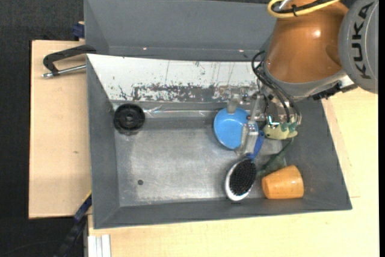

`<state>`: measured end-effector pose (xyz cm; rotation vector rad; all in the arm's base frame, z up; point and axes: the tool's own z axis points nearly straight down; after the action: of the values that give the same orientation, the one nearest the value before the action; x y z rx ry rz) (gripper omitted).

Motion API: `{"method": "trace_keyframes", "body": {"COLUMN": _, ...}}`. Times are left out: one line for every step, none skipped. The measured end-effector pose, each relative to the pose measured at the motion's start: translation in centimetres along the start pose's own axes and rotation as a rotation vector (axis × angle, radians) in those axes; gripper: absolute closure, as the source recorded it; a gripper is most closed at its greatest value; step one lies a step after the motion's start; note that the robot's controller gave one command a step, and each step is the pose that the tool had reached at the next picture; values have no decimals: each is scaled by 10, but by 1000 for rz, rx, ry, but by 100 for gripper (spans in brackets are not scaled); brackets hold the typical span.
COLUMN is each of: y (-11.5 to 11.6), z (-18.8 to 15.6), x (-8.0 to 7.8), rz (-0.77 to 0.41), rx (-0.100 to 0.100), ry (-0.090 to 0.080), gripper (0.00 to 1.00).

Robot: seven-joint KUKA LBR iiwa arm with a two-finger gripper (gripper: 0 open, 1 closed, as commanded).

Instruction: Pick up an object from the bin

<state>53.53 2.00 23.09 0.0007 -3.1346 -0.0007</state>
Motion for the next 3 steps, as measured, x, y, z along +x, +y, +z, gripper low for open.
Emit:
{"method": "trace_keyframes", "body": {"y": -28, "z": 163, "x": -21, "rz": 347, "rx": -1, "ry": -1, "gripper": 0}}
{"method": "trace_keyframes", "body": {"y": -28, "z": 162, "x": -22, "rz": 345, "rx": -2, "ry": -6, "gripper": 0}}
{"method": "trace_keyframes", "body": {"y": -27, "z": 162, "x": -23, "rz": 345, "rx": -2, "ry": -9, "gripper": 0}}
